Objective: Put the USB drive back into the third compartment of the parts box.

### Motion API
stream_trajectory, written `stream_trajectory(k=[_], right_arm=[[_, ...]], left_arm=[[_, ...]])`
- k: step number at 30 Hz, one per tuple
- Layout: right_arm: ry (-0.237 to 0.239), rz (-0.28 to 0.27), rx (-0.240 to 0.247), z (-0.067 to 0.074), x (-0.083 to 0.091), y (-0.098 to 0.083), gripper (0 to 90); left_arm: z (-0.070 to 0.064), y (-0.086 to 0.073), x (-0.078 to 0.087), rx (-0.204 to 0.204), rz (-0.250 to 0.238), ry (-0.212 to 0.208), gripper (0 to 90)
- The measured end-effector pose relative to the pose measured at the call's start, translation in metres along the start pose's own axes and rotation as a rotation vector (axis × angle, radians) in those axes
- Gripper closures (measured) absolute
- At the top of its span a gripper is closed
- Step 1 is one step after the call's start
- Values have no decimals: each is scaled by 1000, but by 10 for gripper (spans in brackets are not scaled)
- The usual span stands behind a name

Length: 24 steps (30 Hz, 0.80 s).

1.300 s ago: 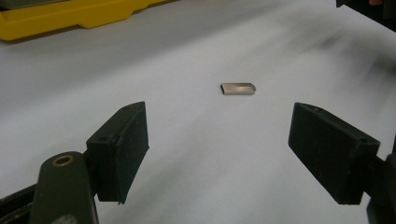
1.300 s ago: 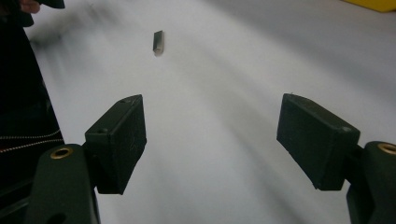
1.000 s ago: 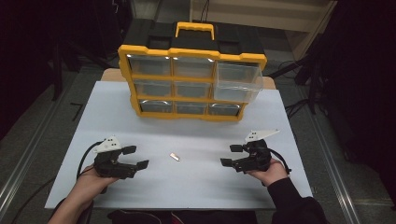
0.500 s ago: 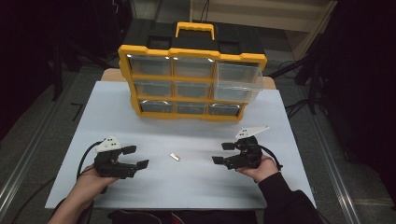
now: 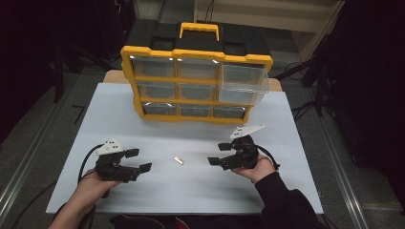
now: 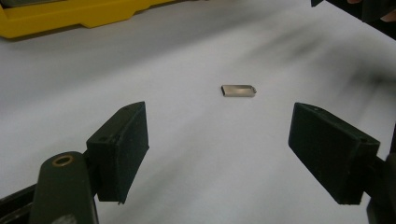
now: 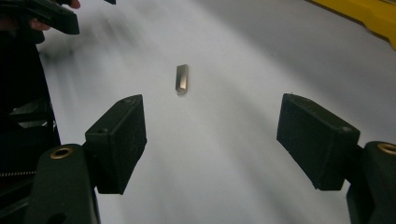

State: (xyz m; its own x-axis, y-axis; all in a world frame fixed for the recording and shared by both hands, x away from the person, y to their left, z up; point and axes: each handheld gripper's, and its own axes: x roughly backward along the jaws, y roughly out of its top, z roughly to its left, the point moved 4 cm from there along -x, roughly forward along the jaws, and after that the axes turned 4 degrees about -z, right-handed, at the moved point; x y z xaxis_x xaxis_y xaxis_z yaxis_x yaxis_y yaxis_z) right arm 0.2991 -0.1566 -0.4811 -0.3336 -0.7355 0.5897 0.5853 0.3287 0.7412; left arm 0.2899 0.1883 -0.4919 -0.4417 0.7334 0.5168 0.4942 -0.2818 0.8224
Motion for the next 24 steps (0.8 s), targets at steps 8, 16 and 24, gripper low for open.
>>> stream_trajectory(k=[8,16,24], right_arm=[[11,1,4,5,-9,9,222],[11,15,5,9,-20,16,223],[15,32,26,14,-34,23,224]], left_arm=[[0,0,0,2,1,-2,211],[0,0,0,3,-1,-3,211],[0,0,1,2,0,-3,211]])
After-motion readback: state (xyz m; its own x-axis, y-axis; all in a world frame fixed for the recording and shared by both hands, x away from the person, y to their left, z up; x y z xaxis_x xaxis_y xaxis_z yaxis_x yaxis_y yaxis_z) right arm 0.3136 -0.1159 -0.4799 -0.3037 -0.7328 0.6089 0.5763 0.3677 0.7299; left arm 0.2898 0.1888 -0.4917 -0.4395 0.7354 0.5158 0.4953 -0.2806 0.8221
